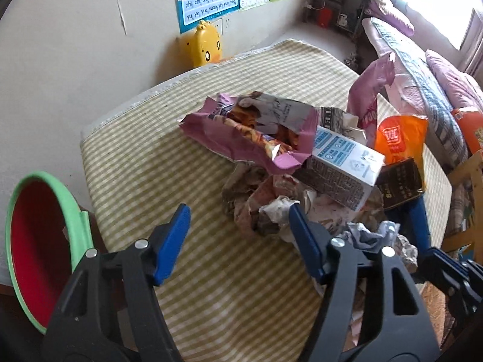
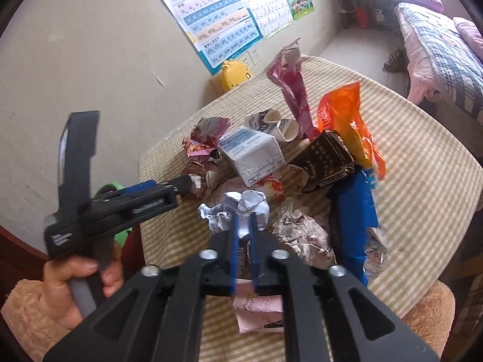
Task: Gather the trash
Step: 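Return the left tool to the table and grasp the crumpled paper ball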
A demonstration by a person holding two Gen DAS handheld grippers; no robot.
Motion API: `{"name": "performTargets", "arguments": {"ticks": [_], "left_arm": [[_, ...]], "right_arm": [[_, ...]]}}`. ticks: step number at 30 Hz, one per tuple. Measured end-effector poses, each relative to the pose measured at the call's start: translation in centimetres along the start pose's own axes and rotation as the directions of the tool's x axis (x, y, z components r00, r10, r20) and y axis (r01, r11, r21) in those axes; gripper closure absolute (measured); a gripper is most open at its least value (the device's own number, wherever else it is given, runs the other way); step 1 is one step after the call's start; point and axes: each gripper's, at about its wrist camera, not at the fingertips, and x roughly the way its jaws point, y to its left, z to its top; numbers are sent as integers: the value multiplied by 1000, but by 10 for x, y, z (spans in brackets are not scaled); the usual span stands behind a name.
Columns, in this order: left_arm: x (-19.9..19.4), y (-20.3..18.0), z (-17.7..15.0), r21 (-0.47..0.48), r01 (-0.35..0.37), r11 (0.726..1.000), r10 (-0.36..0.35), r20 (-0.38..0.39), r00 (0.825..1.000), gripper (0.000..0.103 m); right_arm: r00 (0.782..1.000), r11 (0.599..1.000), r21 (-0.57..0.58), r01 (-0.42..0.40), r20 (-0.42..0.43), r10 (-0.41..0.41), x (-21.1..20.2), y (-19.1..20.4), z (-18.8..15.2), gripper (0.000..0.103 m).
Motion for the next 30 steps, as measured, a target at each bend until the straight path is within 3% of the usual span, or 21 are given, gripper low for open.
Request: {"name": "performTargets", "arguments": {"ticks": [4, 5, 6, 8, 12, 20, 23, 26, 30], "left_arm": [[11, -2, 3, 9, 9, 1000, -8, -33, 999, 41], [13, -1, 3, 7, 15, 1000, -15, -42, 999, 53], [14, -1, 3, 3, 25, 1000, -25, -49, 998, 67], [12, 0, 4, -1, 44, 999, -44, -48, 998, 80], [-3, 0, -2, 24, 35, 999, -35, -12, 999, 90], [-53, 18, -14, -27, -11, 1000, 14, 80, 997, 93], [-72, 26, -16, -49, -25, 998, 30, 118, 993, 101], [-88, 34, -20, -61, -41, 997, 50, 151, 987, 101], [-88, 42, -21, -72, -36, 997, 46, 141, 989, 101]], "right_arm": [[1000, 1000, 26, 4, -2, -4, 2, -4, 0, 60], [1000, 1000, 30, 6, -2, -6, 3, -4, 0, 55], [1000, 999, 32, 5, -2, -5, 4, -4, 0, 54], [1000, 999, 33, 6, -7, -6, 4, -5, -2, 53], [1000, 999, 43, 3, -20, -2, 10, -7, -3, 49], [998, 999, -13, 36, -56, -37, 28, 0, 6, 41], [996, 998, -44, 49, -74, -52, 35, 7, 11, 39], [993, 995, -80, 52, -98, -60, 44, 14, 13, 35], [987, 992, -111, 64, -142, -80, 61, 17, 14, 34]]}}
